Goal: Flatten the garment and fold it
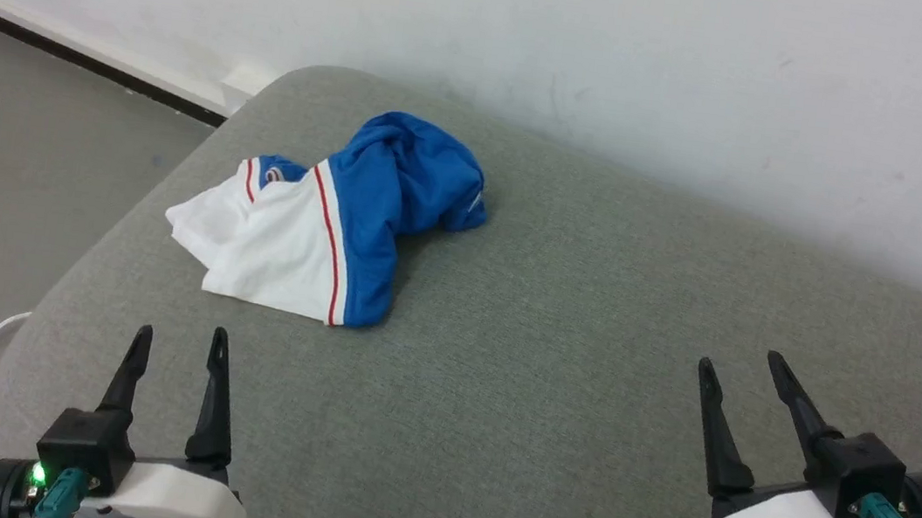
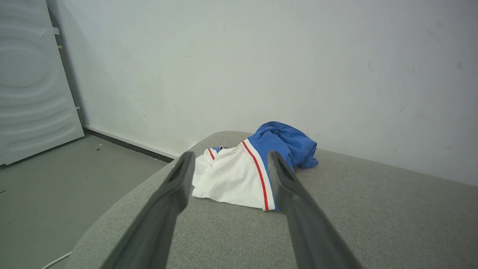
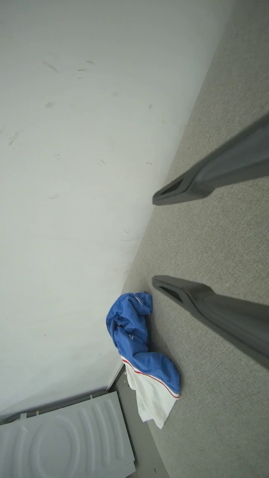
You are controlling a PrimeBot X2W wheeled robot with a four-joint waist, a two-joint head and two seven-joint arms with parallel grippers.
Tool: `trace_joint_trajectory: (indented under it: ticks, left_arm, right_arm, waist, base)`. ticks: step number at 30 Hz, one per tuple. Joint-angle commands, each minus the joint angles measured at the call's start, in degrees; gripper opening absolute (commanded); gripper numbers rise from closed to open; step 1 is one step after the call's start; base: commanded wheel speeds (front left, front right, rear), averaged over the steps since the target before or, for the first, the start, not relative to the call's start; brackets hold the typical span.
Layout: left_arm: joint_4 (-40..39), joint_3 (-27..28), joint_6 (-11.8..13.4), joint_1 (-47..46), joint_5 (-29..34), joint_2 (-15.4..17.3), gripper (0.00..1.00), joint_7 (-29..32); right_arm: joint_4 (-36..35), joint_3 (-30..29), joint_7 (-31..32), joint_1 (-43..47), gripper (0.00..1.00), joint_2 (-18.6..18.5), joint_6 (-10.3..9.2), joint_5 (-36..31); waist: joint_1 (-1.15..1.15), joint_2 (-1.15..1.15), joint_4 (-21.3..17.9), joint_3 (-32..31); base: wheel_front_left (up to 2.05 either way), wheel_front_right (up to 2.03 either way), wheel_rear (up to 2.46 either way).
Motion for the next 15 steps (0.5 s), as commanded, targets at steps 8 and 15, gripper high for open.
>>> trace_joint_trajectory:
  ticks: [8, 15]
  left_arm:
    - [0.2, -0.2, 0.3, 1.6, 0.3, -0.2, 1.0, -1.3]
    - [0.6, 0.2, 0.1, 2.3, 0.0, -0.2, 1.0, -2.2]
  right_arm:
    - [0.9, 1.1, -1.3, -0.2, 1.0, 0.1, -0.08, 0.9]
    - [1.5, 1.6, -2.0, -0.2, 1.0, 0.2, -0.09, 1.1]
  waist:
    - [0.0, -0.01, 2.6, -1.1]
    - [0.0, -0.01, 4.2, -1.3]
  base:
    - [0.0, 0.0, 0.0]
    - [0.0, 0.0, 0.0]
